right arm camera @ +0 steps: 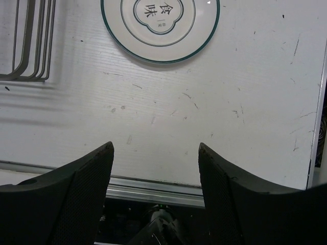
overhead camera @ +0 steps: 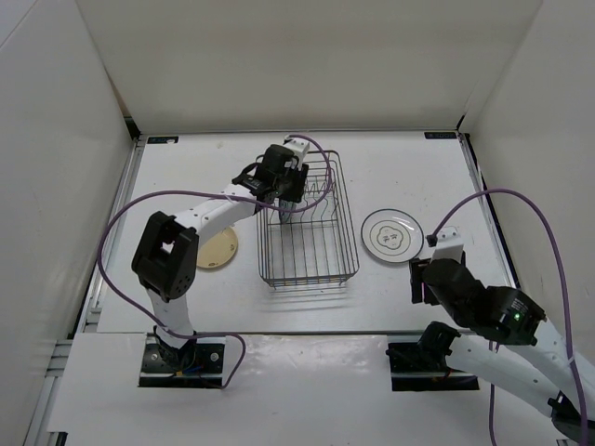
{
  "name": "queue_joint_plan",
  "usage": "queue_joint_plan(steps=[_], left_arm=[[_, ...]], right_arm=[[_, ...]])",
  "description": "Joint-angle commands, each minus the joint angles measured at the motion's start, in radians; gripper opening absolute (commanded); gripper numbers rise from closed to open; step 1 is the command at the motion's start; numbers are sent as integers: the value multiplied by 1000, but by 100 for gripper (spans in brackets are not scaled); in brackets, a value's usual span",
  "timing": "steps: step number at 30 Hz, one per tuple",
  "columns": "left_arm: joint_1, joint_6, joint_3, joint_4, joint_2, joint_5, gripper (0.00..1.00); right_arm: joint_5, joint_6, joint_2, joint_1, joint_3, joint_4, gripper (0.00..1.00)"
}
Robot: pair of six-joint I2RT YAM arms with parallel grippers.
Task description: Unload the plates from the dish rack
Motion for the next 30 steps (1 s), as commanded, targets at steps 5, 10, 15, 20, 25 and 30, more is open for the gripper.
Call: queue_joint_plan(steps=[5,10,15,20,25,30], left_arm=[[8,9,32,11,-20,19,31],[11,12,20,34,-43,25,28],[8,-4,12,48,-80,28,26],[10,-46,2,72,-153,47,26],[10,-117,-67,169,-267,53,25],[10,-172,-143,276,-373,56,21]], right_arm=[[20,-4,25,4,-10,34,70],[17,-8,31,4,-8,39,72],[17,-4,31,4,-11,40,73],[19,-10,31,6,-14,43,75],[19,-8,28,6,-14,45,76],[17,-8,28,4,-17,47,78]])
